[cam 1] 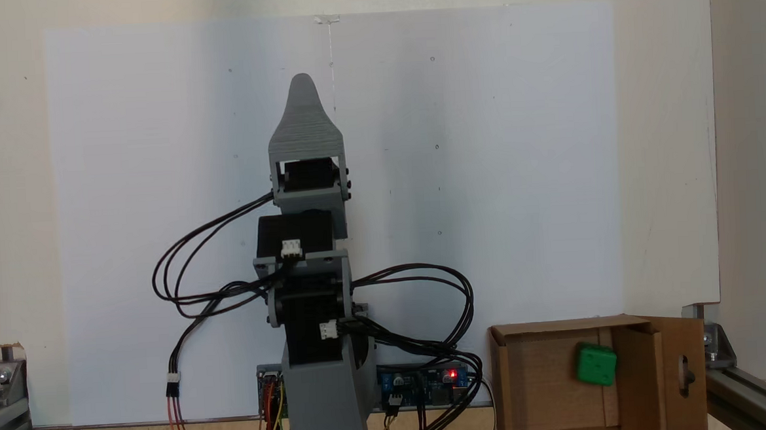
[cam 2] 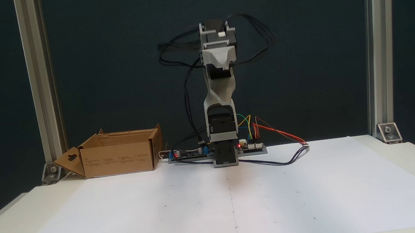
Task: Grasp a green dice and put it in the bin.
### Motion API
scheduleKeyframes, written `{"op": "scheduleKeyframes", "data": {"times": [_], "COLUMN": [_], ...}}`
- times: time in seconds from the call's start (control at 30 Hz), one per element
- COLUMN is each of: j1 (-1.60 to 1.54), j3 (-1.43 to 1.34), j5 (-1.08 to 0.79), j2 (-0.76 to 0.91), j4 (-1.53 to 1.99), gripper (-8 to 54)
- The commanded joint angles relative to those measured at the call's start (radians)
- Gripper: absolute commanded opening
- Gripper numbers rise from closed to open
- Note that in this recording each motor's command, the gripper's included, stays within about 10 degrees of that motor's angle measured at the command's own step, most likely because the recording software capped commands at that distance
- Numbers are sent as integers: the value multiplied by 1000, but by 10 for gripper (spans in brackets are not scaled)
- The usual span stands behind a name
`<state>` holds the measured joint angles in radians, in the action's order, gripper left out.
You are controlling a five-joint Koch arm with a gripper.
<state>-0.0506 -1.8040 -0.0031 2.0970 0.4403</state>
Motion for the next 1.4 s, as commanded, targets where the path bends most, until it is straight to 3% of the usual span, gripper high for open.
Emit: {"op": "scheduleKeyframes", "data": {"times": [0.0, 0.4, 1.37], "j1": [6, 31, 44], "j3": [-34, -457, -1100], "j5": [32, -5, -91], "j2": [69, 272, 275], "j4": [-155, -668, -1842], "gripper": [443, 457, 438]}}
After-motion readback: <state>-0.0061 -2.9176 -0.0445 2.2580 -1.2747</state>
